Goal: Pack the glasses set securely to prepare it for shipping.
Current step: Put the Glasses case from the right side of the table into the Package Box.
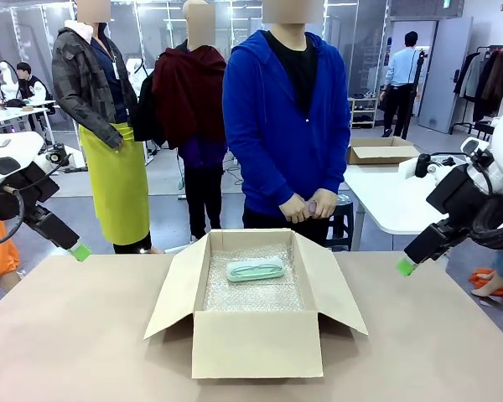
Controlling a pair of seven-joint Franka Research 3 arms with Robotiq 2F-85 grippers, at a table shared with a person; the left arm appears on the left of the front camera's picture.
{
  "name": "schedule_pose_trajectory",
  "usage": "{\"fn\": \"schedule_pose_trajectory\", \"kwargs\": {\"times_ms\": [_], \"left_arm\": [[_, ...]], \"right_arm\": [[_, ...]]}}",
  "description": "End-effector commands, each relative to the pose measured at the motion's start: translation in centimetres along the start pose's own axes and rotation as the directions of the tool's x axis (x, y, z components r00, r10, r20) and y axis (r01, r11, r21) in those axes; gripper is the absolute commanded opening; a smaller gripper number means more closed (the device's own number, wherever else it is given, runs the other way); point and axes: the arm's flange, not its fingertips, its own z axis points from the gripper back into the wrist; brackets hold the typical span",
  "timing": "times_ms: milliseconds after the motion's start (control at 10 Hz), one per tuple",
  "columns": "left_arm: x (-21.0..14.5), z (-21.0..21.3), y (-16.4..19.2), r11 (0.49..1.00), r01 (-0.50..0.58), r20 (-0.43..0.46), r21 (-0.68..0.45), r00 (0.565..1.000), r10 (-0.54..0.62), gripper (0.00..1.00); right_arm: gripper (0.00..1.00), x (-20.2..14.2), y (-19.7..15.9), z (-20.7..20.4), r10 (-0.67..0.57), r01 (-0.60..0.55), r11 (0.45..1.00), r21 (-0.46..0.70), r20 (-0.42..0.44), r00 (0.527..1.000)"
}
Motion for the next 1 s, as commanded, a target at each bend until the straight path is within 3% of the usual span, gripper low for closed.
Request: {"fn": "schedule_pose_trajectory", "kwargs": {"times_ms": [0,900], "left_arm": [[-0.03,0.19,0.14,1.0,0.005,0.011,-0.009,1.0,-0.005,1.0],[-0.03,0.19,0.14,1.0,0.005,0.011,-0.009,1.0,-0.005,1.0]], "right_arm": [[1.0,0.11,0.04,-0.05,-0.013,0.013,1.0,-0.011,0.004,1.0],[1.0,0.11,0.04,-0.05,-0.013,0.013,1.0,-0.011,0.004,1.0]]}}
